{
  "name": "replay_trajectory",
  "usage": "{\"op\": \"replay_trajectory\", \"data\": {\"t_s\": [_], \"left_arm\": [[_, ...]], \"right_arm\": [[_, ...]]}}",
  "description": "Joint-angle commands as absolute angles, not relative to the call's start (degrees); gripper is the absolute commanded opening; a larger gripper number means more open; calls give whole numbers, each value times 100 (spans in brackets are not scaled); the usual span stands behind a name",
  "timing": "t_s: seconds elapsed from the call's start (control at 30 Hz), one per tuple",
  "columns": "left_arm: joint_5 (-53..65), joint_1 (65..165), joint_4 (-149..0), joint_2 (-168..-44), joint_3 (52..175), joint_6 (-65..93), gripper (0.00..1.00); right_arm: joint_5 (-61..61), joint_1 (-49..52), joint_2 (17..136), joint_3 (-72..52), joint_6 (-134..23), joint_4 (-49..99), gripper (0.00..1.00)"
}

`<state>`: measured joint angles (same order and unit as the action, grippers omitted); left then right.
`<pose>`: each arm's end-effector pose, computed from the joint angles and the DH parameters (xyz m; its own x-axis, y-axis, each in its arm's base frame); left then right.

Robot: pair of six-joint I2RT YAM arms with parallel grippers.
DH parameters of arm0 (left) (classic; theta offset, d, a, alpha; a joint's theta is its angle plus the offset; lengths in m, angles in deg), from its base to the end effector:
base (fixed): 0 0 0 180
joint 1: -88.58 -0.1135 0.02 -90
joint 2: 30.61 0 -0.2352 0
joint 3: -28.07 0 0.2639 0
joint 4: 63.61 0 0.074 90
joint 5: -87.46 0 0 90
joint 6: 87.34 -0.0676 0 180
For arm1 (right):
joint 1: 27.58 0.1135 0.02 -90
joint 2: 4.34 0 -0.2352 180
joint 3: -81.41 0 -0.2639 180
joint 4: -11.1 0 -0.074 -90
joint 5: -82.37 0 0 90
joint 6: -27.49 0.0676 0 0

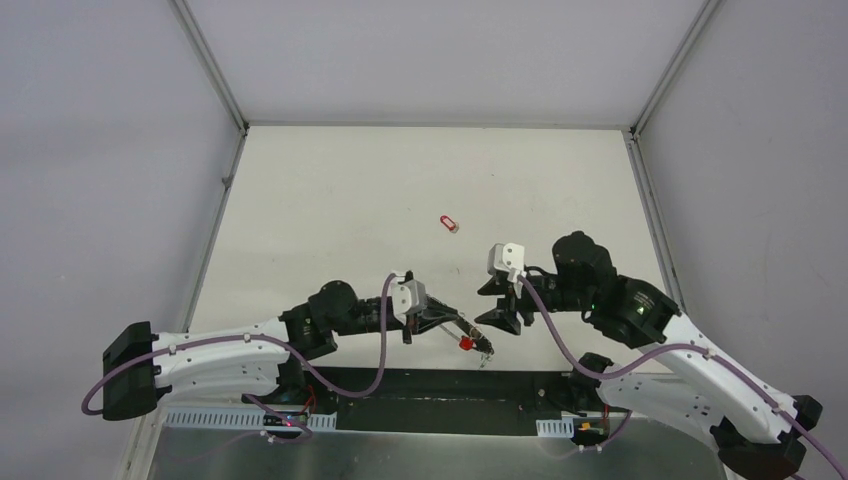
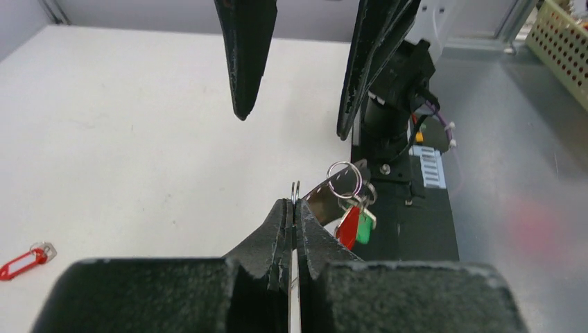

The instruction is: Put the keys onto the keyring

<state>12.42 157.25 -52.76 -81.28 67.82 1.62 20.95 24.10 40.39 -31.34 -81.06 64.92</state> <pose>0.0817 -0.2573 0.2453 0.0176 0.0032 -0.9998 0.9937 0.1109 0.0178 0.1052 0.1853 0.3108 -0.0056 -0.4576 -0.8891 -0.9959 0.0825 -0.0362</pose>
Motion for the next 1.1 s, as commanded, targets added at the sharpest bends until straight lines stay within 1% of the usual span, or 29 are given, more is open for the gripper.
{"op": "replay_trajectory", "data": {"t_s": [0.0,0.13,0.23,0.63,0.7,0.8,0.97,1.07], "left_arm": [[1197,15767,-3569,-7765,6515,231,0],[1328,15771,-3030,-7671,6336,141,0],[1410,15767,-2668,-7695,6230,110,0],[1379,15767,-2428,-7839,6243,132,0],[1397,15768,-2430,-7843,6255,139,0],[1407,15774,-2452,-7837,6248,161,0],[1383,15775,-2574,-7790,6248,186,0],[1382,15771,-2646,-7774,6255,206,0]], "right_arm": [[2028,2428,3690,-3410,-7890,5540,52],[2467,2428,3685,-3471,-7895,5317,42],[2643,2428,3726,-3497,-7878,5146,36],[3227,2428,3860,-3600,-7560,4516,35],[3308,2428,3908,-3618,-7518,4435,30],[3343,2432,3991,-3592,-7493,4420,21],[3316,2430,4027,-3579,-7436,4314,17],[3314,2428,4039,-3577,-7388,4262,10]]}}
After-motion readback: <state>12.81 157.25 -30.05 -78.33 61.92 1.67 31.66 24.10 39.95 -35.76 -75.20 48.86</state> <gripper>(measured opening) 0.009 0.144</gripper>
